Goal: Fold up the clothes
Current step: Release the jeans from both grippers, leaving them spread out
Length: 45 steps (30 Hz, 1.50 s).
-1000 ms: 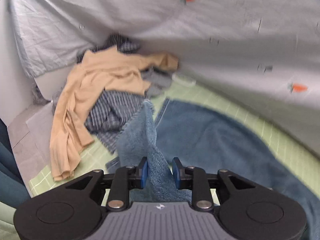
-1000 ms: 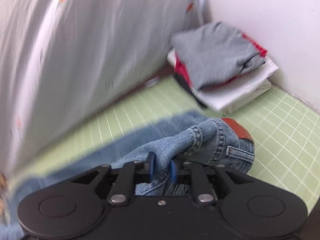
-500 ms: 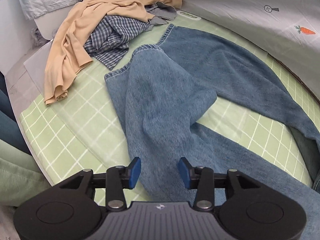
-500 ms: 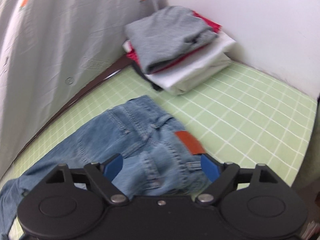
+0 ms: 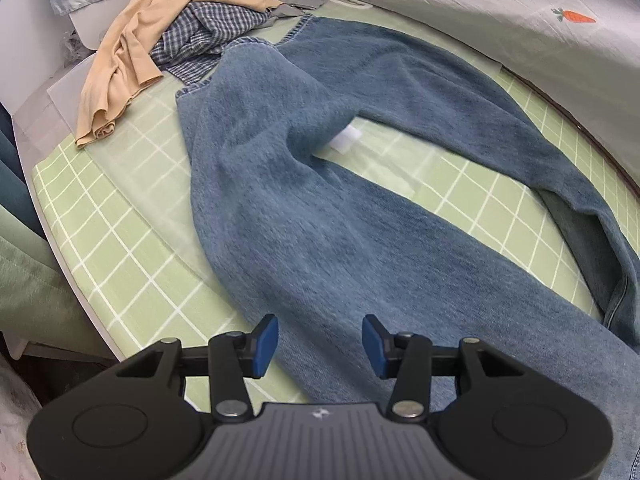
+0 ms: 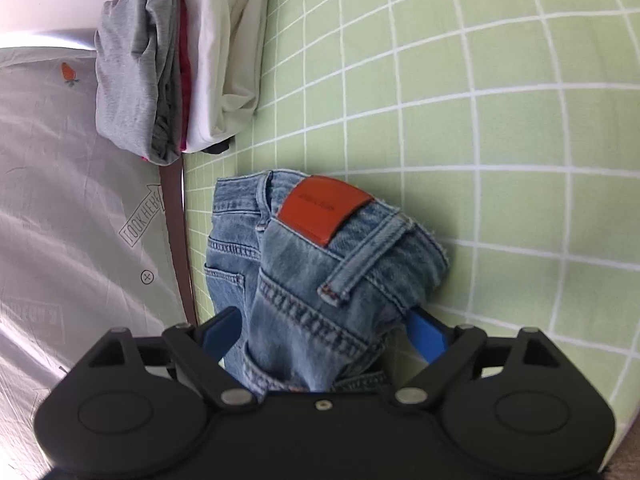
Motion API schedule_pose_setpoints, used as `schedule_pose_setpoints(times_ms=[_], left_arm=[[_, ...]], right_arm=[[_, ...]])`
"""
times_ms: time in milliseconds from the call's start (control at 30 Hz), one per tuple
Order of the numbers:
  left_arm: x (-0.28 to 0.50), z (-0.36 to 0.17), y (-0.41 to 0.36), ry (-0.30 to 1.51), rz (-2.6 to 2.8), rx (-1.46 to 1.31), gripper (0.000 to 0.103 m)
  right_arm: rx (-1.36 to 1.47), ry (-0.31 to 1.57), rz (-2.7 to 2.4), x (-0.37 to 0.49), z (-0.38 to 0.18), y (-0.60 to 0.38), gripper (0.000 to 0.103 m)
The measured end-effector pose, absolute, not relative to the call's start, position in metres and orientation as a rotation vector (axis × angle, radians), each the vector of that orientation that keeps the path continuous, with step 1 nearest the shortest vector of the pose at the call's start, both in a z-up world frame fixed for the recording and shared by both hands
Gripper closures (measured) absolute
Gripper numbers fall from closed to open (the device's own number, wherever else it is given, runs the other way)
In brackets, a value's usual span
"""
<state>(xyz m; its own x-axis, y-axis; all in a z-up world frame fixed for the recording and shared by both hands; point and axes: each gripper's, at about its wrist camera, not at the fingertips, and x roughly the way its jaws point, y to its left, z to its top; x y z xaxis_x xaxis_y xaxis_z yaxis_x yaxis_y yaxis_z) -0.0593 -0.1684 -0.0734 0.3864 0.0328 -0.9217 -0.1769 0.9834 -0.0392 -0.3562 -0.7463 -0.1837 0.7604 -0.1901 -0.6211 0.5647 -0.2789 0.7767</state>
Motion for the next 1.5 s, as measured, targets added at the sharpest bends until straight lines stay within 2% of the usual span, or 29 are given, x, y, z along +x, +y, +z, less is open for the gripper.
schedule_pose_setpoints(times_ms=[33,100,133,167,200,267,400,500,567,633,733,767,900,1000,1200,1400,1500], left_arm=[[-0.062,-0.073,-0.172,1.167,0.134,-0.137,0.054],[-0.066,-0.074,-0.178,1.167,0.134,-0.134,0.050],[-0.068,-0.074,-0.181,1.167,0.134,-0.133,0.050],[-0.070,-0.074,-0.185,1.167,0.135,-0.131,0.050],[-0.073,-0.074,-0.188,1.166,0.135,-0.130,0.050],[-0.077,-0.074,-0.194,1.166,0.136,-0.128,0.050],[-0.079,-0.063,-0.174,1.133,0.180,-0.168,0.050],[-0.076,-0.057,-0.154,1.124,0.217,-0.196,0.050],[-0.069,-0.057,-0.139,1.133,0.239,-0.225,0.050],[-0.062,-0.060,-0.124,1.151,0.257,-0.261,0.050],[-0.051,-0.070,-0.100,1.172,0.269,-0.326,0.049],[-0.045,-0.075,-0.092,1.183,0.276,-0.348,0.049],[-0.021,-0.093,-0.065,1.215,0.281,-0.419,0.049],[0.001,-0.102,-0.054,1.233,0.284,-0.374,0.049],[0.036,-0.112,-0.036,1.226,0.218,-0.227,0.049],[0.045,-0.119,-0.037,1.209,0.151,-0.230,0.048],[0.045,-0.118,-0.030,1.198,0.125,-0.321,0.047]], right_arm=[[1.698,0.305,-0.742,-0.354,-0.183,-0.751,0.015],[1.674,0.314,-0.740,-0.352,-0.179,-0.759,0.034],[1.654,0.322,-0.744,-0.351,-0.177,-0.763,0.055],[1.620,0.338,-0.750,-0.350,-0.174,-0.768,0.066],[1.578,0.354,-0.760,-0.349,-0.170,-0.772,0.085],[1.399,0.387,-0.807,-0.345,-0.148,-0.780,0.090],[0.812,0.362,-0.904,-0.335,-0.079,-0.783,0.091],[0.547,0.472,-0.942,-0.315,-0.063,-0.793,0.085],[0.496,0.698,-1.023,-0.299,-0.075,-0.804,0.053],[0.459,0.775,-1.062,-0.299,-0.083,-0.797,0.048],[0.501,0.743,-1.024,-0.309,-0.084,-0.768,0.010],[0.527,0.726,-1.025,-0.312,-0.084,-0.756,0.007],[0.622,0.711,-1.024,-0.304,-0.092,-0.712,0.007],[0.636,0.730,-0.987,-0.289,-0.092,-0.674,0.007],[0.553,0.792,-0.954,-0.260,-0.082,-0.608,0.006],[0.491,0.853,-0.944,-0.243,-0.079,-0.570,0.006],[0.495,0.865,-0.938,-0.237,-0.080,-0.561,0.006]])
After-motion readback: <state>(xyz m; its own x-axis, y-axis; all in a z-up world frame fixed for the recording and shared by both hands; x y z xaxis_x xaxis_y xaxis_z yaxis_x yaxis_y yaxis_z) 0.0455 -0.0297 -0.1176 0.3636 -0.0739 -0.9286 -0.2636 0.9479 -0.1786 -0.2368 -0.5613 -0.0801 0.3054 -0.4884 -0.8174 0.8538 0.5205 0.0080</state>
